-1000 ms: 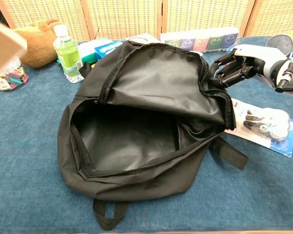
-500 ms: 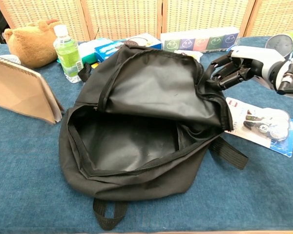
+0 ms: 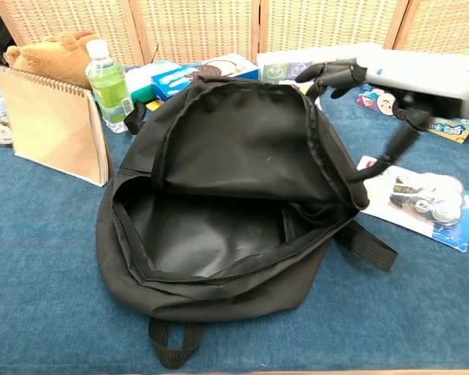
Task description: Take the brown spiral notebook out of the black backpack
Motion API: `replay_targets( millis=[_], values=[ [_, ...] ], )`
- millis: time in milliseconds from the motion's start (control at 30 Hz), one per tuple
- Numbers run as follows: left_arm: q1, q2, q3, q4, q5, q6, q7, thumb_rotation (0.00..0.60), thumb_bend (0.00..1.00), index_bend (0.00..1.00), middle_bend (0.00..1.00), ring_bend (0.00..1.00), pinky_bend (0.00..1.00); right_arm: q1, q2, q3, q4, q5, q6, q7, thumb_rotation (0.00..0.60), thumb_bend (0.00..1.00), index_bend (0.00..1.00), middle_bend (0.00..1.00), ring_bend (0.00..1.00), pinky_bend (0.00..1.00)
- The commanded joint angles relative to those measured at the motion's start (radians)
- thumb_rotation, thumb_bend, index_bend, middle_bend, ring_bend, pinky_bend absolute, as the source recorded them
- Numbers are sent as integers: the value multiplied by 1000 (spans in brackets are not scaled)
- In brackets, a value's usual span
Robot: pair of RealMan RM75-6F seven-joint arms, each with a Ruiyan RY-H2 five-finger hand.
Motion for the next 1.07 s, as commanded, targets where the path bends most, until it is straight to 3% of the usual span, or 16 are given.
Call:
replay_targets(
  millis=[33,233,333,433,467,533,1067],
  values=[
    [15,0,3,-6,-17,7,7,600,98,0,0,0,45,-7,127,-124,138,-321,160,33,600,0,268,45,0,118],
    [52,-12,15,-3,-38,34,36,600,108,0,0,0,45,-45,176,-156,307,-407,308,20,600,0,266,43,0,118],
    [77,-19,23,-8,-50,60,65,600,132,0,0,0,45,-90,174,-157,399,-381,368,4,600,0,230,15,0,114],
    [102,-27,30,-20,-54,89,89,600,150,0,0,0,45,-178,142,-136,472,-277,430,-31,600,0,213,0,0,89],
    [115,-31,41,-24,-52,98,102,600,152,0,0,0,45,-246,125,-121,472,-177,454,-12,600,0,213,0,0,77],
    [128,-38,55,-30,-39,112,126,600,156,0,0,0,45,-321,103,-112,444,-91,494,-5,600,0,213,0,0,63],
    [155,-48,73,-28,-32,104,196,600,176,0,0,0,45,-476,65,-109,344,59,555,83,600,0,213,0,0,1]
  ],
)
